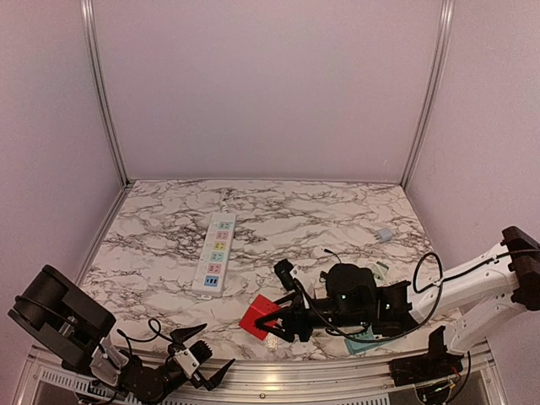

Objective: Insert the plug
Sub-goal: Pass from the right arm to the left

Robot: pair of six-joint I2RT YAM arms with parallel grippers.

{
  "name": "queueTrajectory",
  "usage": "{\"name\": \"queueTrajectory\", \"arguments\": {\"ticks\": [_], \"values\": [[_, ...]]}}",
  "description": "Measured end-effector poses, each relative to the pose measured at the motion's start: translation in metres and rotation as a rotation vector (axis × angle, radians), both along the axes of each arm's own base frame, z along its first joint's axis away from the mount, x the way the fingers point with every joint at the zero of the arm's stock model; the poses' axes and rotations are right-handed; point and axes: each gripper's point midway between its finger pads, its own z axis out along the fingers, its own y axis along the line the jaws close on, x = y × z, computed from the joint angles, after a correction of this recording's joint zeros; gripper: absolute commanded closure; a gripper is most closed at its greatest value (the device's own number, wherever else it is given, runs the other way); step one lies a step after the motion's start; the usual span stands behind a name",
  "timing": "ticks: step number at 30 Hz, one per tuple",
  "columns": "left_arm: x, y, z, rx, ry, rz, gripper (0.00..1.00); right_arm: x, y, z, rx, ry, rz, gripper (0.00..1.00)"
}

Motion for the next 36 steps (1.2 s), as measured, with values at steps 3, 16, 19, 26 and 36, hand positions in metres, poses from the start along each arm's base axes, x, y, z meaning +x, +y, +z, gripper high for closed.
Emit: {"name": "queueTrajectory", "arguments": {"ticks": [3, 16, 19, 26, 36], "values": [[-0.006, -0.007, 0.005, 0.014, -0.028, -0.031, 0.01, -0.006, -0.004, -0.005, 0.039, 0.023, -0.003, 0.79], [-0.036, -0.056, 0.055, 0.031, -0.21, -0.207, 0.01, -0.044, -0.001, 0.048, 0.383, 0.062, 0.118, 0.79], [-0.04, -0.062, 0.062, 0.031, -0.238, -0.225, 0.01, -0.049, -0.002, 0.051, 0.426, 0.084, 0.143, 0.79], [-0.044, -0.069, 0.073, 0.032, -0.28, -0.242, 0.02, -0.061, -0.002, 0.047, 0.463, 0.128, 0.195, 0.79], [-0.044, -0.065, 0.09, -0.019, -0.272, -0.243, 0.01, -0.076, -0.002, 0.046, 0.462, 0.11, 0.242, 0.78]]}}
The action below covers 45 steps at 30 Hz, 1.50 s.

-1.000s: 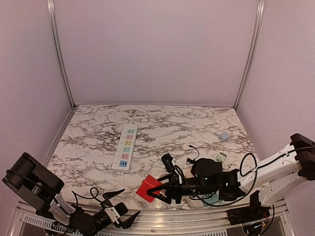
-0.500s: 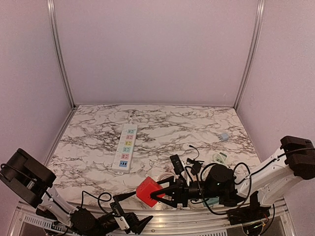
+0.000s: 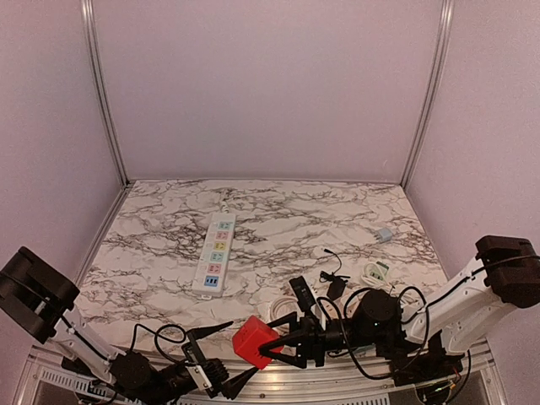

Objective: Insert the plug
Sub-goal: Pass from the right arm to the left

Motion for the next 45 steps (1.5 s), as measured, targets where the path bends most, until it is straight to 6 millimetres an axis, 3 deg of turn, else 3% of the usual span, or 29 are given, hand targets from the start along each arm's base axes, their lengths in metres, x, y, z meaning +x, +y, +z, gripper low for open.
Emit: {"name": "queueTrajectory", "arguments": {"ticks": [9, 15, 23, 33, 37, 40, 43, 45], "values": [[-0.001, 0.025, 0.021, -0.097, 0.074, -0.076, 0.01, -0.005, 0.0, -0.012, -0.057, -0.071, -0.002, 0.77], [-0.007, 0.014, 0.009, -0.054, 0.056, -0.093, 0.01, -0.009, 0.0, -0.004, -0.018, -0.055, 0.018, 0.77], [-0.014, 0.003, 0.005, -0.029, 0.026, -0.108, 0.01, -0.015, 0.008, -0.019, -0.036, -0.008, 0.065, 0.77], [-0.017, -0.003, 0.0, -0.007, 0.006, -0.103, 0.07, -0.023, 0.019, -0.018, 0.004, 0.05, 0.126, 0.76], [-0.016, -0.003, -0.002, 0.009, -0.014, -0.091, 0.31, -0.025, 0.021, -0.018, 0.01, 0.082, 0.148, 0.74], [-0.009, 0.004, -0.006, 0.035, -0.032, -0.044, 0.4, -0.023, 0.018, -0.019, 0.009, 0.114, 0.14, 0.66], [-0.004, 0.007, -0.006, 0.036, -0.032, -0.012, 0.58, -0.018, 0.019, -0.018, 0.011, 0.12, 0.119, 0.58], [-0.004, 0.007, -0.006, 0.037, -0.032, -0.011, 0.61, -0.018, 0.019, -0.018, 0.007, 0.114, 0.114, 0.55]]}}
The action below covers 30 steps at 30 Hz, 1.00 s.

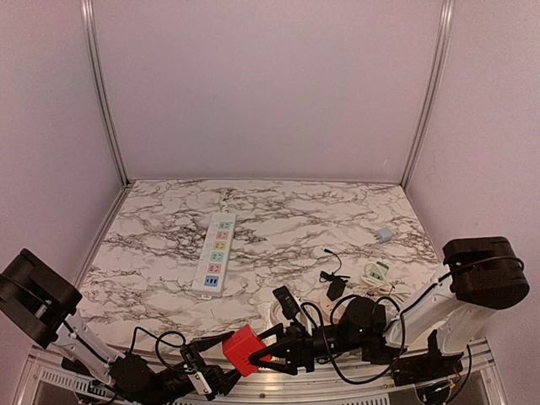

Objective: Insert the plug
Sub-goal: Pass from the right arm to the left

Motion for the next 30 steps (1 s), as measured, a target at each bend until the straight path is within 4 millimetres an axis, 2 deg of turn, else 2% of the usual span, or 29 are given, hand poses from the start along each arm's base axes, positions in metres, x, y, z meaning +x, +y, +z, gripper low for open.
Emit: {"name": "queueTrajectory", "arguments": {"ticks": [4, 9, 14, 18, 24, 30], "values": [[0.001, 0.0, 0.005, -0.012, 0.001, -0.001, 0.7, 0.003, -0.001, 0.006, -0.032, -0.033, -0.033, 0.52], [0.002, 0.001, 0.018, -0.036, -0.001, -0.006, 0.74, 0.007, -0.003, 0.02, -0.067, -0.088, -0.092, 0.47], [0.005, 0.0, 0.026, -0.042, -0.012, 0.008, 0.79, 0.007, -0.005, 0.03, -0.127, -0.174, -0.16, 0.37], [0.008, 0.008, 0.029, -0.061, 0.011, 0.037, 0.8, 0.013, -0.008, 0.035, -0.184, -0.315, -0.272, 0.32], [0.02, 0.021, 0.02, -0.046, 0.03, 0.117, 0.81, 0.031, -0.005, 0.024, -0.309, -0.462, -0.42, 0.22], [0.024, 0.025, 0.018, -0.035, 0.029, 0.149, 0.81, 0.028, 0.009, 0.012, -0.389, -0.556, -0.463, 0.2]]}}
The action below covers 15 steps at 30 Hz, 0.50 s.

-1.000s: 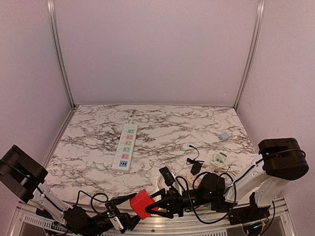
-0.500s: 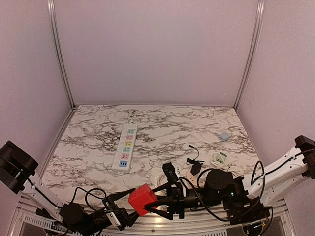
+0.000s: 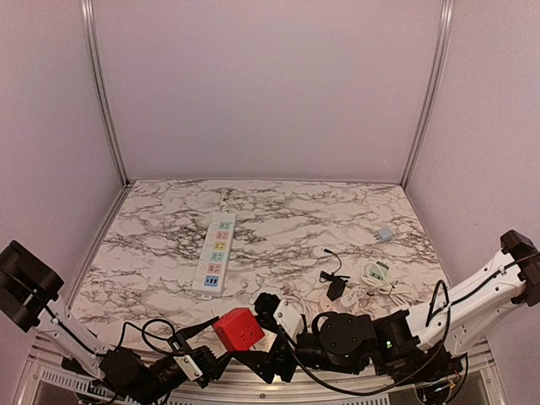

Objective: Insert the plug
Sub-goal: Pass from the right arm to the left

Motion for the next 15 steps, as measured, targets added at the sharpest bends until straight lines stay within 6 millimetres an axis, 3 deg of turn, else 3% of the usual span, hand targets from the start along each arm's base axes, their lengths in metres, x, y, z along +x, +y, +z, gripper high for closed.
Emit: {"name": "queueTrajectory", "arguments": {"ticks": [7, 15], "values": [[0.001, 0.0, -0.002, 0.009, -0.004, 0.009, 0.81, 0.003, 0.002, -0.024, -0.103, -0.054, -0.032, 0.21], [0.005, 0.002, -0.007, 0.028, -0.012, 0.046, 0.81, 0.01, 0.0, -0.027, -0.132, -0.075, -0.077, 0.2]]}}
